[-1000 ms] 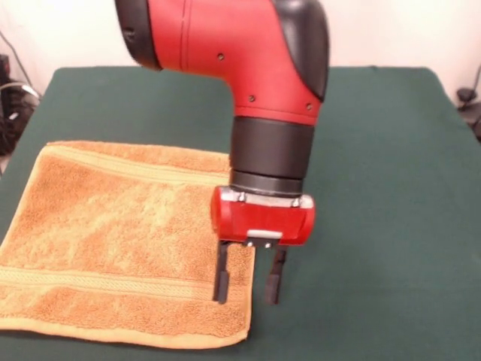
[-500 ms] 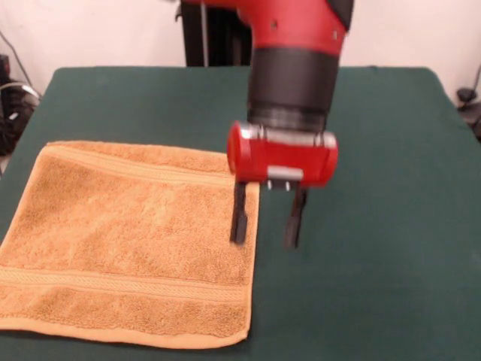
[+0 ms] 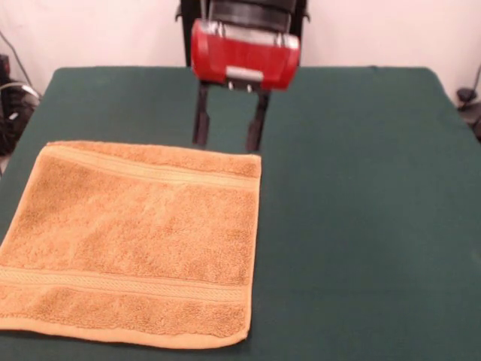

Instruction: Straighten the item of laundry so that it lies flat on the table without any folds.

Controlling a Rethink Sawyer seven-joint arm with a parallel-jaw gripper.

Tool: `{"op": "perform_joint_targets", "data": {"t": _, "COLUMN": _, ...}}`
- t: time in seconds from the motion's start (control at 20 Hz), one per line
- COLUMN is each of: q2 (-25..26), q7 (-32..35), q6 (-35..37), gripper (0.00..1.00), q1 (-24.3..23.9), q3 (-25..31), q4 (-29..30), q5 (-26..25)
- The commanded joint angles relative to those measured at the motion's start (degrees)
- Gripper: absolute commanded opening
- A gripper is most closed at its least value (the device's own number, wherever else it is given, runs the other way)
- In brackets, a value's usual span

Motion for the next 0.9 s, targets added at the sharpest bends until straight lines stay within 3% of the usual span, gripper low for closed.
{"op": "perform_joint_targets", "data": {"t": 0.05, "q2": -4.3, "q7": 11.0, "q6": 3.9, "gripper": 1.00, "q1": 1.8, "q3": 2.7, "q4": 16.4, "q5": 0.6}}
{"op": "perform_joint_targets", "data": {"t": 0.4, "q2": -5.2, "q7": 10.9, "q6": 2.5, "gripper": 1.00, "q1": 4.3, "q3": -0.9, "q4": 18.0, "q5": -0.4}}
{"op": "perform_joint_targets", "data": {"t": 0.9, "q2": -8.3, "q7": 10.1, "q6": 3.3, "gripper": 1.00, "q1": 4.2, "q3": -0.6, "q4": 21.3, "q5": 0.2}}
